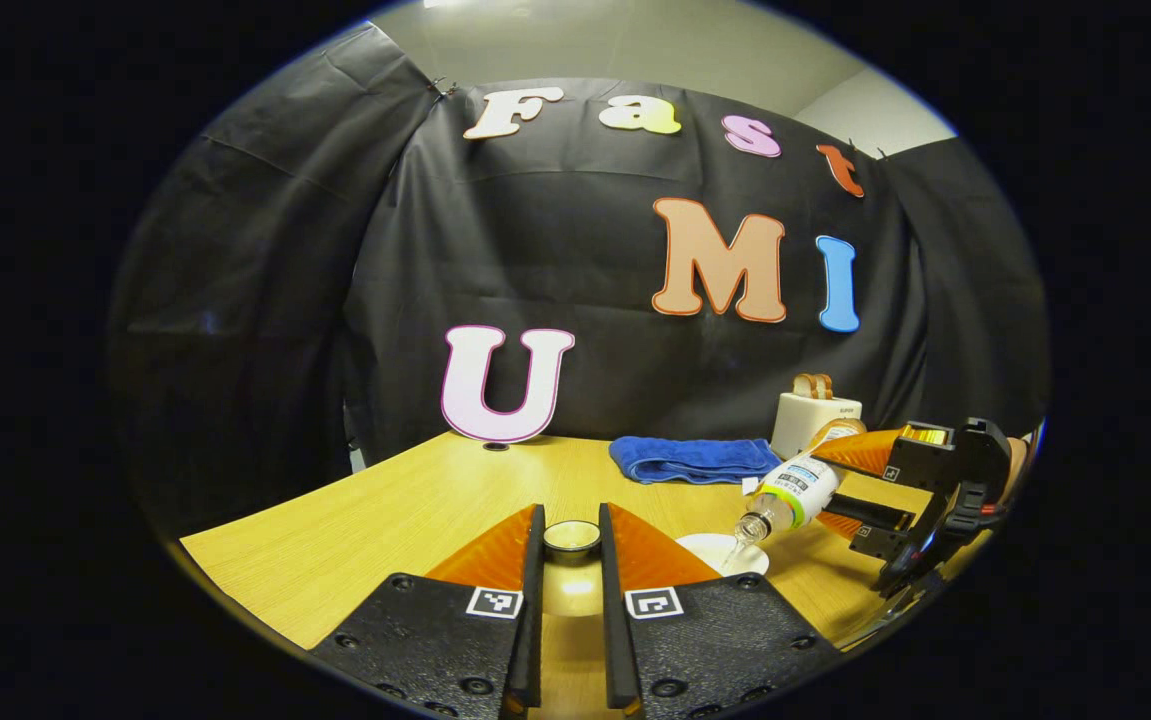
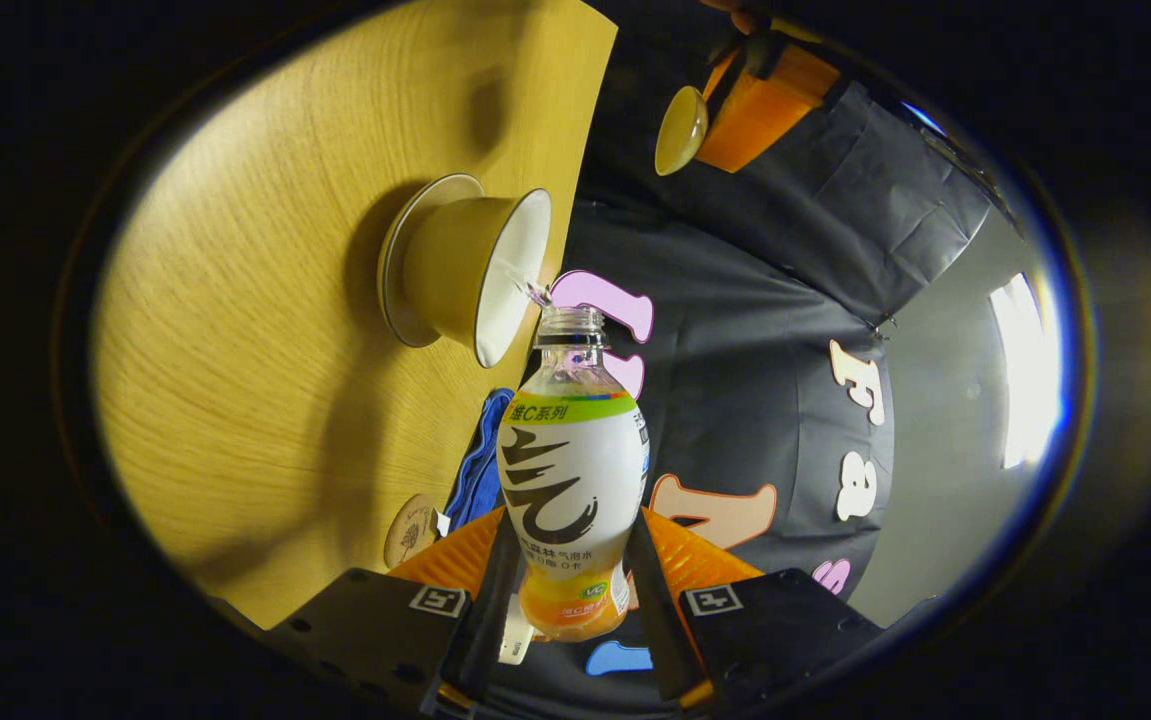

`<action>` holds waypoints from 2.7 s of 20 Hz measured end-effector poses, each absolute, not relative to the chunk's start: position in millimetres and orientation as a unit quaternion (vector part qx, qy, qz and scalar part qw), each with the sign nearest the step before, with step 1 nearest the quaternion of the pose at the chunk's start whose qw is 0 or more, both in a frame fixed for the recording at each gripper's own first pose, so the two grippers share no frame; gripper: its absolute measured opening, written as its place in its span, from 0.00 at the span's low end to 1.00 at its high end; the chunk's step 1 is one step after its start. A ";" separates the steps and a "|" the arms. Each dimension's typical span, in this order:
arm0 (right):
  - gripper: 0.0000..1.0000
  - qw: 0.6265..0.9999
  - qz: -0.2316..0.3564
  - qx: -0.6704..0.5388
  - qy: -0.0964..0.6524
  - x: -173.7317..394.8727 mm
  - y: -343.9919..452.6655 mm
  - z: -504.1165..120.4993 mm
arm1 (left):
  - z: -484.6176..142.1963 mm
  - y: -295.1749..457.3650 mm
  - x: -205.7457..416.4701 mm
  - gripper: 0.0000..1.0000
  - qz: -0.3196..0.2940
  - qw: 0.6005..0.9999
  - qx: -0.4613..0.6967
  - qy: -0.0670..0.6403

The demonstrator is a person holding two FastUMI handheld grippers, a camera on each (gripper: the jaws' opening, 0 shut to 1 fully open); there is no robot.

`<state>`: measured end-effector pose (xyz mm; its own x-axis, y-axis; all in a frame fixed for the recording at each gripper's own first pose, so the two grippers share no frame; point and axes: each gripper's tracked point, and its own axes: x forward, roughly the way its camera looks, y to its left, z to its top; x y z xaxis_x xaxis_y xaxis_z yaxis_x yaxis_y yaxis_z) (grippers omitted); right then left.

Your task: Open the teacup lid with one hand, grasp the water bottle and pour water into the teacup with the other hand; after pouring, place the water bottle on the coaster and then close the teacup lid.

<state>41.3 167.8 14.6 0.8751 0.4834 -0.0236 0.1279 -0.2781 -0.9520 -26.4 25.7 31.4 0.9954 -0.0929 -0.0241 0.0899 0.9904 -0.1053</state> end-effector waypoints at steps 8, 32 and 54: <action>0.63 0.521 0.154 -0.813 -0.209 46.6 173.1 17.7 | 34.6 26.1 -28.2 0.23 -0.047 0.997 -0.059 0.011; 0.66 0.728 0.190 -0.654 -0.076 29.7 154.0 -10.7 | 46.0 24.4 -33.6 0.23 -0.049 0.998 -0.049 -0.001; 0.65 0.967 0.163 -0.185 0.071 104.7 126.0 31.1 | 40.3 16.5 -32.0 0.23 -0.059 0.997 -0.054 0.009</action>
